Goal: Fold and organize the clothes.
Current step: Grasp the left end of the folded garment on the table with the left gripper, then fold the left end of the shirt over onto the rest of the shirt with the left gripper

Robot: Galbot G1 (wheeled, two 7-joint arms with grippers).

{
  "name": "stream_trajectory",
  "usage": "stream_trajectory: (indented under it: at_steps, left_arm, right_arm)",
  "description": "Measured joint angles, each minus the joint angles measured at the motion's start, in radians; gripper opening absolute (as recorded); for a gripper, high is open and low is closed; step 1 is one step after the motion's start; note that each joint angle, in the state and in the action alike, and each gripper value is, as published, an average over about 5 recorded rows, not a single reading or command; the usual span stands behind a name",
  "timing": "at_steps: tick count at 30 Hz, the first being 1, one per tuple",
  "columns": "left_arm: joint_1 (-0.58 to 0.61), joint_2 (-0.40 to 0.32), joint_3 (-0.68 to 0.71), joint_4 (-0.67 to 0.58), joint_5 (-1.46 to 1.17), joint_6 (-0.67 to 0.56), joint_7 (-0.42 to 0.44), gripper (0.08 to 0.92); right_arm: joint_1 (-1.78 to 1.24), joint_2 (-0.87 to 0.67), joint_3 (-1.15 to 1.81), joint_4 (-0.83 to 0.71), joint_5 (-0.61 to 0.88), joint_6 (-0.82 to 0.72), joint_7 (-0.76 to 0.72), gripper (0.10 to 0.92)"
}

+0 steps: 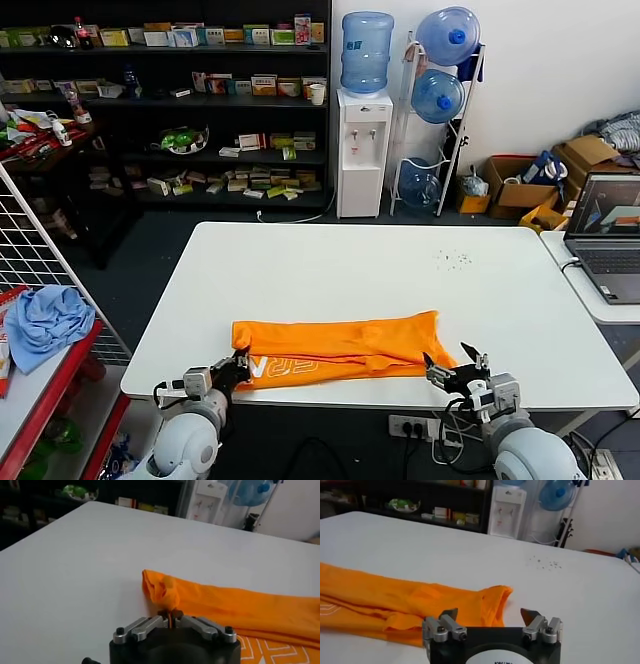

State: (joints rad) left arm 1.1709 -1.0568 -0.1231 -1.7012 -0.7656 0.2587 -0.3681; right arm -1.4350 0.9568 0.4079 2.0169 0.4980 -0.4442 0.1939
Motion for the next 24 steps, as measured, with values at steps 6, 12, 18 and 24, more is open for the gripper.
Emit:
stream_trajectory:
  at_steps: [6, 12, 18, 24]
  left_arm:
    - [-0.025, 0.045, -0.025, 0.026, -0.016, 0.006, 0.000, 0.123]
    - [-0.065, 0.121, -0.065, 0.064, -0.021, 0.014, -0.002, 0.123]
    - [-0.097, 0.194, -0.103, 0.088, -0.024, 0.020, -0.007, 0.123]
    - [-0.090, 0.216, -0.107, 0.036, -0.042, 0.034, -0.024, 0.123]
  right_arm:
    - [-0.018, 0.013, 0.010, 0.017, -0.015, 0.017, 0.000, 0.823]
    - [-0.028, 0.030, 0.017, 0.023, -0.044, 0.041, -0.005, 0.823]
    - [-0.023, 0.056, 0.019, 0.008, -0.092, 0.088, -0.018, 0.823]
    - [-0.021, 0.092, 0.022, -0.024, -0.157, 0.156, -0.026, 0.823]
